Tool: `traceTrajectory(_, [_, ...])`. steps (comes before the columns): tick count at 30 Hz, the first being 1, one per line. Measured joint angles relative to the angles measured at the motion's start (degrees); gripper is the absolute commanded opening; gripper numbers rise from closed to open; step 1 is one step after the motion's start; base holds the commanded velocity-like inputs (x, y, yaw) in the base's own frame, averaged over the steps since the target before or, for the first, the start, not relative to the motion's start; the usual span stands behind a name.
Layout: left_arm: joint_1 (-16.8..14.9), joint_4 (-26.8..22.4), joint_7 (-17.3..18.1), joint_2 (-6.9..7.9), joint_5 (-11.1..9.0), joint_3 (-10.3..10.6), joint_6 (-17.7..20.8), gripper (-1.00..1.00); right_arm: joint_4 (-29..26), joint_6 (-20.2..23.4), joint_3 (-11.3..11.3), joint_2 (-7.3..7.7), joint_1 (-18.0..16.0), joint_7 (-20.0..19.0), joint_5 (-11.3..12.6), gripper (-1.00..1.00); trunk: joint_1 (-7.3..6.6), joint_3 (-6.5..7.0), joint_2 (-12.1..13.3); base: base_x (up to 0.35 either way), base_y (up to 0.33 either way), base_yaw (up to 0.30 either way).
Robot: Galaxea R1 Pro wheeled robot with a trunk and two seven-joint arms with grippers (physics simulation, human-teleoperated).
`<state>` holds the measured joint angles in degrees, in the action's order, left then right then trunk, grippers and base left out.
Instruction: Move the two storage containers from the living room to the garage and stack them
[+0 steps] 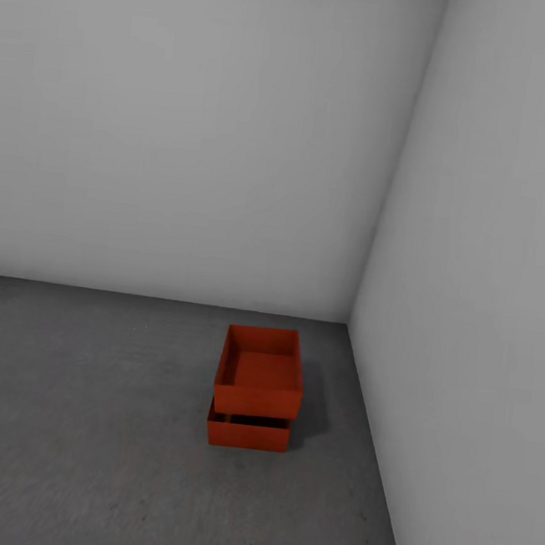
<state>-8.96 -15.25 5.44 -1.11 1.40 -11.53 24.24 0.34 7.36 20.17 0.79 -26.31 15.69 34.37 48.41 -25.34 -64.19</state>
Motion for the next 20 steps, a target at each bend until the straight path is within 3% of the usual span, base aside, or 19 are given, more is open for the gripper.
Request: traceTrajectory(20, [0.0,0.0,0.0,0.00,0.0,0.0,0.0,1.00,0.0,0.0,0.0,0.00,0.0,0.0,0.0,1.00,0.00,0.00,0.0,0.000,0.000,0.000])
